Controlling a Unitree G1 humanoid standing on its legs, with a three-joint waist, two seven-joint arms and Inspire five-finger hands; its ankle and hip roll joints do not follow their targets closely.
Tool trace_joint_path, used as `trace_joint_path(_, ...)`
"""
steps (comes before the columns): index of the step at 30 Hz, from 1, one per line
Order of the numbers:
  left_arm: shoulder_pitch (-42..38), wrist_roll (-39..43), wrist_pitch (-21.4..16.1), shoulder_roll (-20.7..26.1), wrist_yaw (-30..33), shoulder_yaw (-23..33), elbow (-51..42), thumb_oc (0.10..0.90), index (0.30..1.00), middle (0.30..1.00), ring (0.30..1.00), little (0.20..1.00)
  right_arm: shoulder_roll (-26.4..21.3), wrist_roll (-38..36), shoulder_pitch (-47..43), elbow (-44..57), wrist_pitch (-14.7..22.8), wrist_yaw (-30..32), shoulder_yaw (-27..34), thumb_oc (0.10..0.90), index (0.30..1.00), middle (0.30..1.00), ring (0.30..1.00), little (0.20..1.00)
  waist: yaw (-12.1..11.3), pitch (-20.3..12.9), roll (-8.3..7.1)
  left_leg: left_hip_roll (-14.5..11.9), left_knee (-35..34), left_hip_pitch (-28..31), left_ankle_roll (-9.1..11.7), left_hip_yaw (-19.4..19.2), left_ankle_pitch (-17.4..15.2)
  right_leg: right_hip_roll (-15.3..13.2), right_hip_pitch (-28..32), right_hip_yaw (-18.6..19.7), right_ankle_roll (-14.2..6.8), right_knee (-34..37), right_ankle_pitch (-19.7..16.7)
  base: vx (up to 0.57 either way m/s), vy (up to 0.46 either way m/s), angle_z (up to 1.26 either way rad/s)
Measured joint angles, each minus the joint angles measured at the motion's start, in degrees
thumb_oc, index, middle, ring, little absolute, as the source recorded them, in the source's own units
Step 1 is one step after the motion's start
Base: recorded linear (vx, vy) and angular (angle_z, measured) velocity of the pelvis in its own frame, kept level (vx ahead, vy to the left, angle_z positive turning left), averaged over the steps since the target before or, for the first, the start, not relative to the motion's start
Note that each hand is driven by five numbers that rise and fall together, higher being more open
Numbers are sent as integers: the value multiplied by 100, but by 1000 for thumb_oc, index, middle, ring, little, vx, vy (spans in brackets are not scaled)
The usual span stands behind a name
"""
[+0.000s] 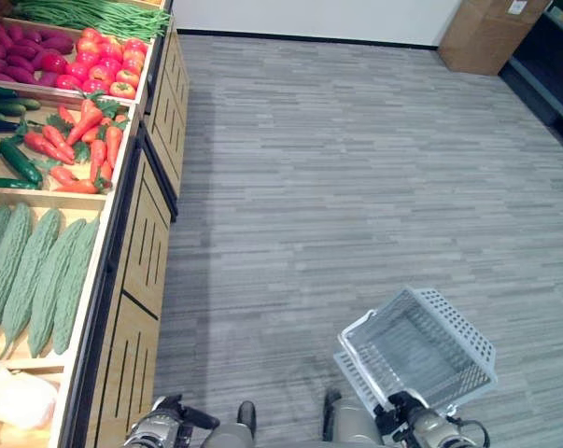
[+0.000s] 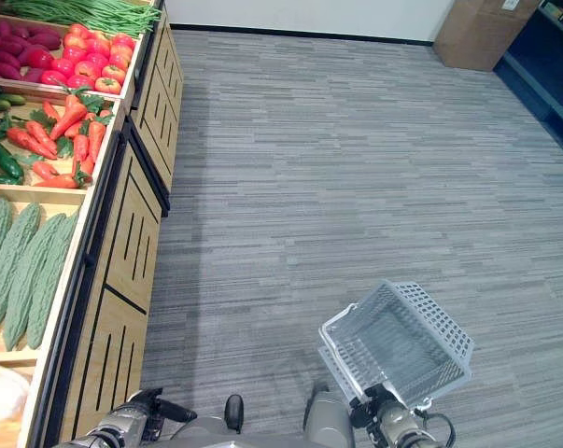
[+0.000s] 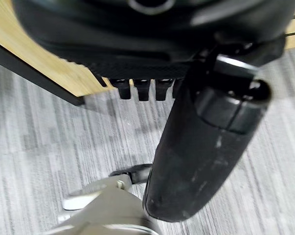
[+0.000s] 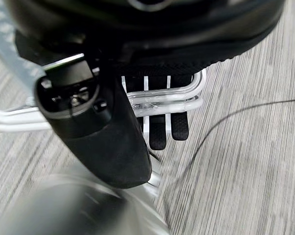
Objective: Get the vegetables into the basket
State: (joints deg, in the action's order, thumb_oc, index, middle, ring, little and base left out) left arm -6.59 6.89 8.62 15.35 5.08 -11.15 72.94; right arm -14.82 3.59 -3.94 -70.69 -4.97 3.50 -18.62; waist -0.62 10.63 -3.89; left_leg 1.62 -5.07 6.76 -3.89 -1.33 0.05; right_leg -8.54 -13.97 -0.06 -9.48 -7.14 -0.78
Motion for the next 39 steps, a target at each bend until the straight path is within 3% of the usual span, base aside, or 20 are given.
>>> trace_joint_path(1, 14, -20, 2, 21, -1, -20, -17, 900, 1000, 1000, 1000, 1000, 28, 0, 84, 20, 26, 25, 7, 400, 300, 300, 300, 300, 28, -22, -34, 53, 1, 91, 39, 92, -23, 37, 35, -43, 80, -55, -218, 31, -45, 87)
trace_joint_path(2, 109, -21, -22, -72, 8, -53, -73, 900, 1000, 1000, 1000, 1000, 26, -2, 137, -104, -24, -14, 18, 400, 300, 300, 300, 300, -27, -66, 16, 72, 15, 242, 195, 134, -130, 164, 142, -87, 522, -76, -769, 16, -62, 37)
trace_joint_path(6, 215, -33, -85, -154, 22, 4, -133, 900, 1000, 1000, 1000, 1000, -63, -13, -52, -42, -3, 88, 35, 400, 300, 300, 300, 300, -105, -162, 94, -67, 452, -46, 376, 92, -290, 291, 509, -60, 683, 729, -944, 2, -54, 2)
trace_joint_path(7, 129, -33, -71, -196, 52, 0, -111, 900, 1000, 1000, 1000, 1000, -202, -20, -217, -46, -4, 144, 59, 400, 300, 300, 300, 300, -87, -216, 191, -207, 375, -114, 394, 102, -356, 414, 520, -158, 753, 955, -1042, 23, -43, 12)
trace_joint_path(13, 54, -33, -85, -233, 112, -13, -117, 900, 1000, 1000, 1000, 1000, -241, -20, -126, -169, -61, 139, 81, 400, 300, 300, 300, 300, -97, -252, 46, -271, 316, -67, 427, 264, -349, 440, 738, -322, 725, 1214, -1062, 30, -39, 14)
trace_joint_path(18, 154, -32, -87, -234, 121, -7, -147, 900, 1000, 1000, 1000, 1000, -221, -20, 131, -266, -55, 143, 96, 400, 300, 300, 300, 300, -88, -308, 73, -312, 137, -24, 314, 275, -263, 409, 730, -407, 743, 1210, -925, 23, -21, 3)
trace_joint_path(30, 230, -11, -110, -309, 119, 7, -127, 900, 1000, 1000, 1000, 1000, -202, -10, 224, -264, -80, 125, 153, 400, 300, 300, 300, 300, -167, -416, 190, -447, 156, -86, 489, 710, -134, 474, 884, -785, 825, 1226, -948, 9, -68, 20)
trace_joint_path(33, 145, -8, -131, -334, 118, 1, -121, 900, 1000, 1000, 1000, 1000, -237, -8, 229, -262, -138, 118, 29, 400, 300, 300, 300, 300, -229, -403, 279, -499, 205, -243, 489, 1084, -111, 480, 927, -1055, 836, 1213, -933, -19, -124, 58)
trace_joint_path(39, -47, 113, -159, -444, 61, 6, -106, 900, 1000, 1000, 1000, 1000, -405, -9, 155, -225, -177, 118, -32, 400, 300, 300, 300, 300, -375, -275, 527, -525, 546, -651, 706, 1830, -3, 497, 1054, -1671, 930, 1213, -827, -55, -123, 78)
